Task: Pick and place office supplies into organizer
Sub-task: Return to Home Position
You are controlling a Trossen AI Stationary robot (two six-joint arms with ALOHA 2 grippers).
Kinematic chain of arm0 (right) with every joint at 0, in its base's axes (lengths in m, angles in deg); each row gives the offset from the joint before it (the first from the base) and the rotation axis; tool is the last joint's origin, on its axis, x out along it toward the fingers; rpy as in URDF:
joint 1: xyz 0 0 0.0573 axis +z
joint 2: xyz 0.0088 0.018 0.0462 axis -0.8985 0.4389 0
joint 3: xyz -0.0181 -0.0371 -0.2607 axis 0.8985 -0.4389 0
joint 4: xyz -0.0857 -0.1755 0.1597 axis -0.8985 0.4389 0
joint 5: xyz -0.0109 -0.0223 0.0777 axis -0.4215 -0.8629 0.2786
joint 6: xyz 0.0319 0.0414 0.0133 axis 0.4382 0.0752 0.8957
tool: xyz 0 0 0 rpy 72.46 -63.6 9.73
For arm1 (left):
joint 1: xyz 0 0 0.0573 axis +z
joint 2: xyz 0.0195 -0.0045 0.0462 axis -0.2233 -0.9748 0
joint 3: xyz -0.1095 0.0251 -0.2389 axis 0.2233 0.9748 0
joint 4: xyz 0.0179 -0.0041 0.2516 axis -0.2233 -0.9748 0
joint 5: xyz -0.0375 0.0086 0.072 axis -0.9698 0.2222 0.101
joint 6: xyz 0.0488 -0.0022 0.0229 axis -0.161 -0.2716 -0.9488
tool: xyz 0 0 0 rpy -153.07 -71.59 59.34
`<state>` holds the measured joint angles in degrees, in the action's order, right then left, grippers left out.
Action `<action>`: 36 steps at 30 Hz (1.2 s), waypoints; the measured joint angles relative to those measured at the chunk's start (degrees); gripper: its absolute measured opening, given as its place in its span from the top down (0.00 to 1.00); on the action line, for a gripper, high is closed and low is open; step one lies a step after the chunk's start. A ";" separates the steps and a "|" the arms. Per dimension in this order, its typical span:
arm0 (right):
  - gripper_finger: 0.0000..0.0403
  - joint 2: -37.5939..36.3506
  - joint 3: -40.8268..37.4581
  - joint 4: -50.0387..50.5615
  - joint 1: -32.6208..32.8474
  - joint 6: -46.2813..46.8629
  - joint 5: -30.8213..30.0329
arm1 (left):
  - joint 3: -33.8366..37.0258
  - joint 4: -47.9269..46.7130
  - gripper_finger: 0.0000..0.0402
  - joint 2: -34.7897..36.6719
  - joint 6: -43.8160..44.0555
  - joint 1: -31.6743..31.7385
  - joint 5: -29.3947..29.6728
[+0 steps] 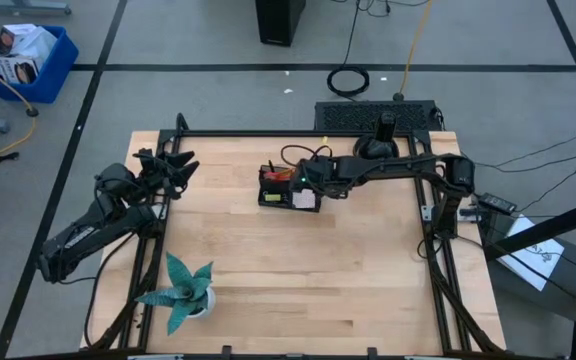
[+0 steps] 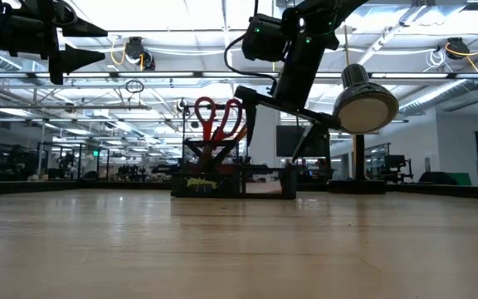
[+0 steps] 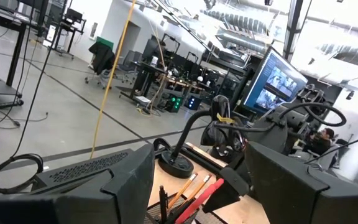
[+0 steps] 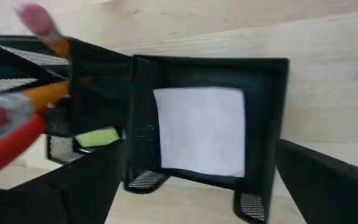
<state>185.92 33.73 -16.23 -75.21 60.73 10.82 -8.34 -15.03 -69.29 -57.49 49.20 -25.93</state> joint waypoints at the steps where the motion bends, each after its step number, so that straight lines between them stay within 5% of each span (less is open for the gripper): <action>1: 0.01 0.00 0.00 -0.56 -0.08 -0.50 0.02 | 0.00 0.00 0.36 -0.01 0.00 0.00 0.00; 12: 0.07 -3.78 0.00 8.10 -0.09 -1.83 0.00 | 0.00 0.00 0.36 -0.01 0.00 -0.02 0.00; 19: 0.37 -7.75 -0.04 8.59 0.57 -1.87 1.33 | 0.00 0.00 0.36 -0.01 0.00 -0.02 0.00; 27: 0.95 -7.87 -0.04 4.00 1.53 -4.24 3.10 | 0.00 0.00 0.36 0.00 0.00 0.00 0.00; 36: 1.00 -8.80 -0.11 2.80 1.48 -11.30 1.09 | 0.00 0.00 0.36 0.00 0.00 0.00 0.00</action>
<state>177.13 33.62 -13.42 -73.73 49.43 11.91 -8.34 -15.03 -69.29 -57.49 49.20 -25.93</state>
